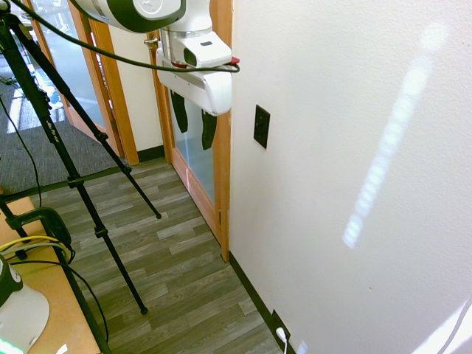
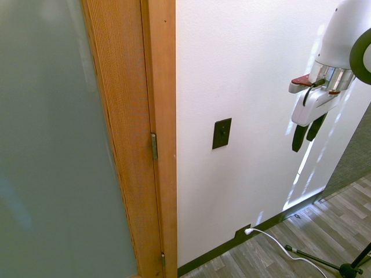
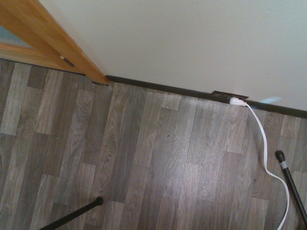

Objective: Turn off the light

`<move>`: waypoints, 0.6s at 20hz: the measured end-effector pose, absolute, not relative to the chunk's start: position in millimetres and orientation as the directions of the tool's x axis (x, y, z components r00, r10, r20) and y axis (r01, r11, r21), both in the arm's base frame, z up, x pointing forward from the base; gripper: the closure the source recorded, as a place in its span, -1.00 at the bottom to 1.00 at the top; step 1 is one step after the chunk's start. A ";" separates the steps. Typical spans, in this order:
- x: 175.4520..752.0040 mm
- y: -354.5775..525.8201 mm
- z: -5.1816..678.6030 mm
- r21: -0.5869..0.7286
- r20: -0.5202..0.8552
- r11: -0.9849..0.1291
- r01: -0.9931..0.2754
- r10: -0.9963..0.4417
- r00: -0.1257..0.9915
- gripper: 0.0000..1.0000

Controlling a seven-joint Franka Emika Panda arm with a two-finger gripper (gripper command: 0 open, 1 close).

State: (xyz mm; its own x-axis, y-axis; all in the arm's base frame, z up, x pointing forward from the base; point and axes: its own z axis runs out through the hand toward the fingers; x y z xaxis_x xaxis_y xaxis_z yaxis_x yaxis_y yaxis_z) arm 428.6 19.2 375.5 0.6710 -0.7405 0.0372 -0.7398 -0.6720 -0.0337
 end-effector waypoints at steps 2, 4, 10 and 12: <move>428.9 19.8 375.0 -0.033 0.037 -0.673 -0.739 -0.740 0.672 -1.00; 436.2 26.1 376.6 -0.057 0.057 -0.673 -0.738 -0.740 0.670 -1.00; 512.6 61.2 329.5 -0.194 0.152 -0.544 -0.817 -0.839 0.523 -1.00; 536.4 64.0 312.7 -0.243 0.183 -0.491 -0.836 -0.870 0.458 -1.00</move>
State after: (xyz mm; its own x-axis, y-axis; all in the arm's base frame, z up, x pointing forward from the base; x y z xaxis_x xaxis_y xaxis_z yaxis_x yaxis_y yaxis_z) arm 536.4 64.0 312.7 0.4578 -0.8700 0.1829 -0.8365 -0.4912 -0.2430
